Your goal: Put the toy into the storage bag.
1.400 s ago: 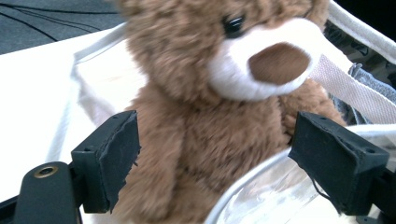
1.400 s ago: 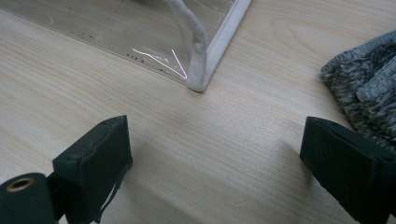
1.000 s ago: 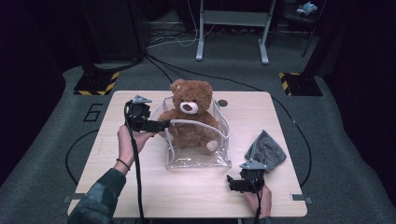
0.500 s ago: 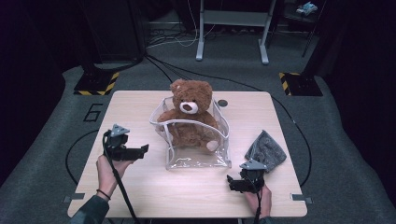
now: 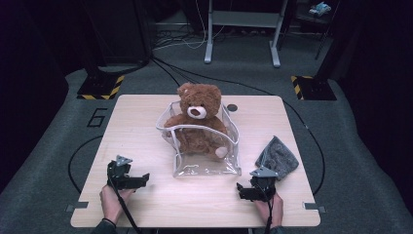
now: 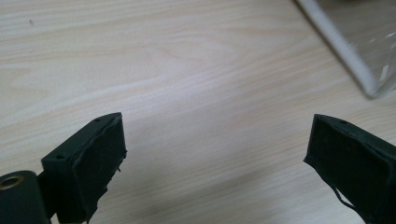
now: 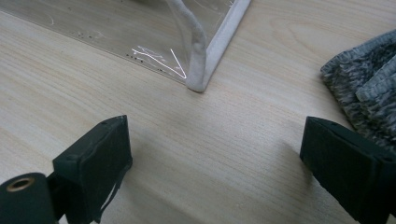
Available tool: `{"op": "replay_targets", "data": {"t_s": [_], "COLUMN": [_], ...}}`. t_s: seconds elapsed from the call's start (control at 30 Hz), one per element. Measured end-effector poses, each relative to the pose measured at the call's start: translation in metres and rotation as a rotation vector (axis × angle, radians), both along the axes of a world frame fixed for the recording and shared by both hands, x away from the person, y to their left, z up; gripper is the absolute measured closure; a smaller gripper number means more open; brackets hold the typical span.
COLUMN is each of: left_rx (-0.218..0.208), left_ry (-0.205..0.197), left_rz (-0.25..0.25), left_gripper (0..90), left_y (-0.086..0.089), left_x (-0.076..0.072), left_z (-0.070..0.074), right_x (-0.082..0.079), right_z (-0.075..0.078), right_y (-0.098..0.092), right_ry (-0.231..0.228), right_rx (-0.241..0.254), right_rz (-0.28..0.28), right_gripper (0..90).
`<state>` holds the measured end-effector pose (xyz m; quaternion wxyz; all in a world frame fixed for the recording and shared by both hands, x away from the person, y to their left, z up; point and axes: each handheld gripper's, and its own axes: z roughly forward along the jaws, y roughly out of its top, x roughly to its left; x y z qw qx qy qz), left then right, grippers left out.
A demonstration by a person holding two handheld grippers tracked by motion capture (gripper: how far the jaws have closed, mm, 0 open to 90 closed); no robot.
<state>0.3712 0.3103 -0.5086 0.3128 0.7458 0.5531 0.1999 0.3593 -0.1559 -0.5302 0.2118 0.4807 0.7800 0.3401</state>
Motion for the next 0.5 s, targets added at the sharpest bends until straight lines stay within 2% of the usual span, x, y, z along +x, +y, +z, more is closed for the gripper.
{"op": "replay_targets", "data": {"t_s": [0.03, 0.1, 0.13, 0.2, 0.27, 0.33, 0.5], "left_rx": [0.012, -0.011, -0.007, 0.021, 0.01, 0.027, 0.02], "left_ry": [-0.011, -0.008, -0.011, -0.048, -0.068, -0.067, -0.067], "left_rz": [-0.001, 0.015, 0.016, 0.032, 0.042, 0.034, 0.046], "left_gripper": [3.8, 3.1, 2.8, 2.9, 3.0, 2.4, 2.2], "left_y": [0.001, 0.002, 0.003, 0.004, 0.004, 0.004, 0.003], "left_x": [-0.002, -0.003, -0.004, -0.008, -0.009, -0.009, -0.01], "left_z": [-0.004, -0.013, -0.017, -0.022, -0.024, -0.024, -0.024], "right_x": [0.0, 0.0, 0.0, 0.0, 0.0, 0.0, 0.0], "right_z": [0.0, 0.0, 0.0, 0.0, 0.0, 0.0, 0.0], "right_y": [0.0, 0.0, -0.001, -0.001, -0.001, -0.001, -0.001], "right_ry": [0.001, 0.002, 0.003, 0.006, 0.006, 0.006, 0.005], "right_rx": [0.003, 0.002, 0.0, 0.001, 0.001, 0.001, 0.001], "right_rz": [0.001, 0.003, 0.009, 0.01, 0.01, 0.009, 0.008], "right_gripper": [7.8, 7.8, 7.9, 7.9, 7.9, 7.9, 7.7]}}
